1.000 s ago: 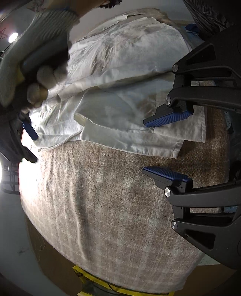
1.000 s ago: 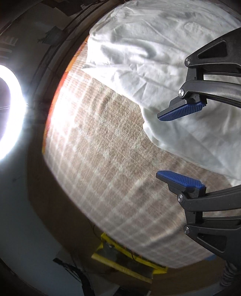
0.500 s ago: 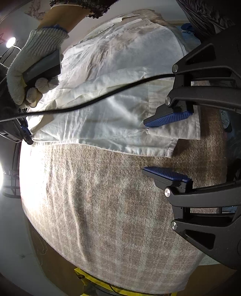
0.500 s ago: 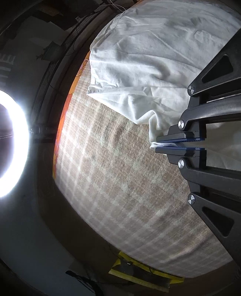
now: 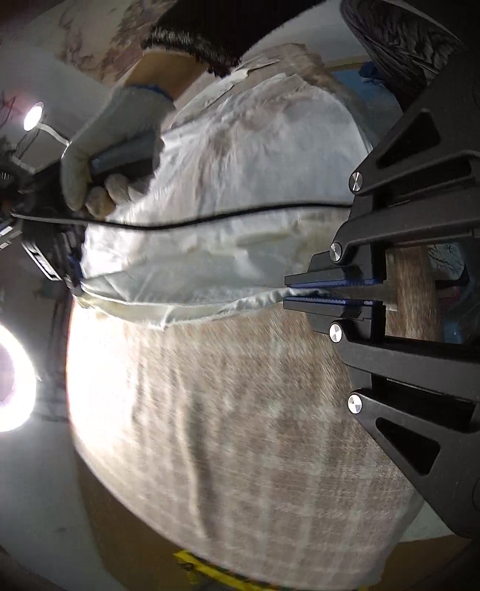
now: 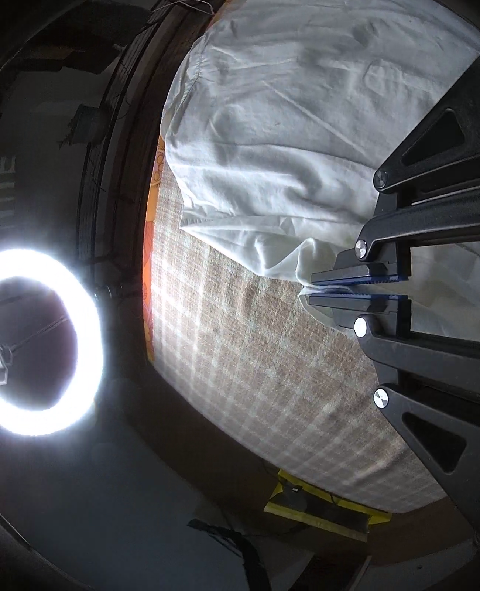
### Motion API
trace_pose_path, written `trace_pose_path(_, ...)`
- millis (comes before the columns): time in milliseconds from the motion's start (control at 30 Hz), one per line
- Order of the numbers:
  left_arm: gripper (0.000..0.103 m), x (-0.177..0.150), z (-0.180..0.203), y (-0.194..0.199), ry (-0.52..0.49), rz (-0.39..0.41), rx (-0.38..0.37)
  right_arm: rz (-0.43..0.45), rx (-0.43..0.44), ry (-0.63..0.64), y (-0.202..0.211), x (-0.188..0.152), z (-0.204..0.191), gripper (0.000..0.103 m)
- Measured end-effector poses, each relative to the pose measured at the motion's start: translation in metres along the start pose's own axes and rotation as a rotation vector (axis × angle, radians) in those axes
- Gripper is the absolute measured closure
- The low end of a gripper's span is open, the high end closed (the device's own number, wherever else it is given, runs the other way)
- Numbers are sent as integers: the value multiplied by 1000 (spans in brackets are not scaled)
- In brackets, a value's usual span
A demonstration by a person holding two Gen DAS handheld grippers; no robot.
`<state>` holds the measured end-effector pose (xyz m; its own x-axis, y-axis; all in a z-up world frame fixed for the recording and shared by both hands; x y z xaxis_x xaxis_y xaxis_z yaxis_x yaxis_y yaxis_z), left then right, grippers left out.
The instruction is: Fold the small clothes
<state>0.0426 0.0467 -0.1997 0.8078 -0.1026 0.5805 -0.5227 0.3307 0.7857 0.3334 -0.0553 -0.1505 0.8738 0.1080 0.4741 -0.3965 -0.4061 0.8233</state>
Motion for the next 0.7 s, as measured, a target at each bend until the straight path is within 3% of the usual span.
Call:
trace_pose_path(200, 101, 18, 41, 2, -62, 20, -72, 68, 70, -94, 35, -5, 46, 102)
trace_pose_path(400, 101, 24, 98, -12, -177, -11, -135, 94, 61, -164, 57, -16, 93, 102)
trace_pose_path(700, 101, 19, 134, -50, -209, -102, -172, 74, 3, -231, 56, -36, 152, 102)
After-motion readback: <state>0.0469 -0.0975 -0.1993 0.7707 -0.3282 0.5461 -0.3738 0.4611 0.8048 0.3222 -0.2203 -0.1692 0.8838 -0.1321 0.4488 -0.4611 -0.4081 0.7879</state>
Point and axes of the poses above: each gripper's, at about its wrist camera, not at the fingertips, and y roughly against the way its jaws point, z to its right, x to its top, the point moved 5 cm from there along -y, roughly the way its jaws point, and after that the axes turned 6 degrees about -y, right-handed, at the moved point
